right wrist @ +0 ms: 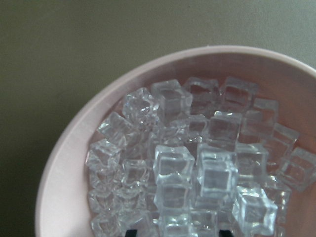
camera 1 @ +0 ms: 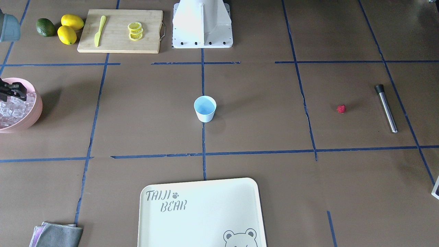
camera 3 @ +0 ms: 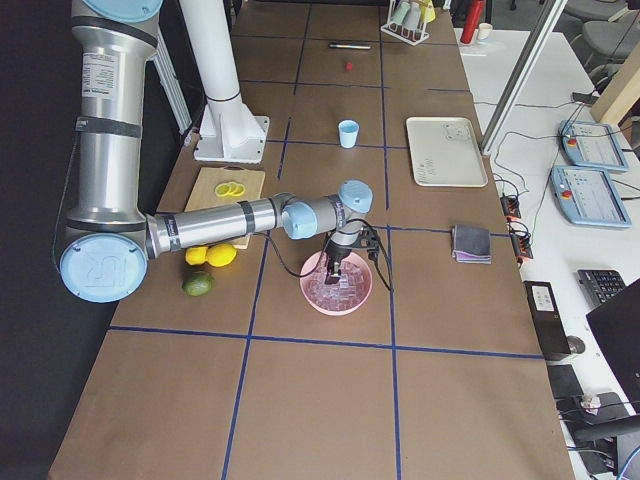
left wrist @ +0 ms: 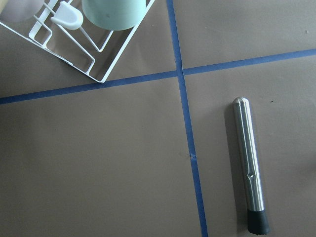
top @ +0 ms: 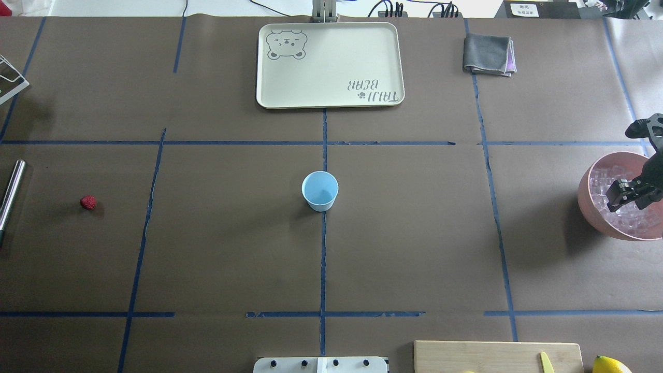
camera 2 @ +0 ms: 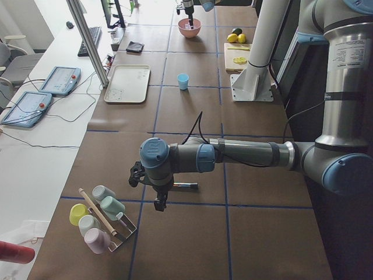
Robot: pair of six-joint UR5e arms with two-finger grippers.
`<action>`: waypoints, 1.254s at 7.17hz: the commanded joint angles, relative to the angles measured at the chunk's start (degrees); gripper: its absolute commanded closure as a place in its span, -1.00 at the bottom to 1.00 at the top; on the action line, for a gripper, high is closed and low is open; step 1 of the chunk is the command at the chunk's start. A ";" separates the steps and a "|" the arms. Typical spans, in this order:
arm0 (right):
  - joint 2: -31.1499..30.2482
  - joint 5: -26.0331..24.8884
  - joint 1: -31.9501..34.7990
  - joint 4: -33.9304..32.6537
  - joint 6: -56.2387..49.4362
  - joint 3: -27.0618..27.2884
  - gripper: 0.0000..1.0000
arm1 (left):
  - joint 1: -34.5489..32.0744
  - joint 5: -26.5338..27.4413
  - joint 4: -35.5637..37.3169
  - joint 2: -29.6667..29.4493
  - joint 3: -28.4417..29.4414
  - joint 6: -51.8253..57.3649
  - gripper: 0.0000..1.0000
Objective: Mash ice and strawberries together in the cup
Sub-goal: 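Lower the right gripper into the pink bowl and grasp an ice cube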
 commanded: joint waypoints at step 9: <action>-1.43 0.75 7.09 -8.34 0.34 18.71 1.00 | 0.00 -0.04 0.00 -0.15 -0.60 -0.09 -1.00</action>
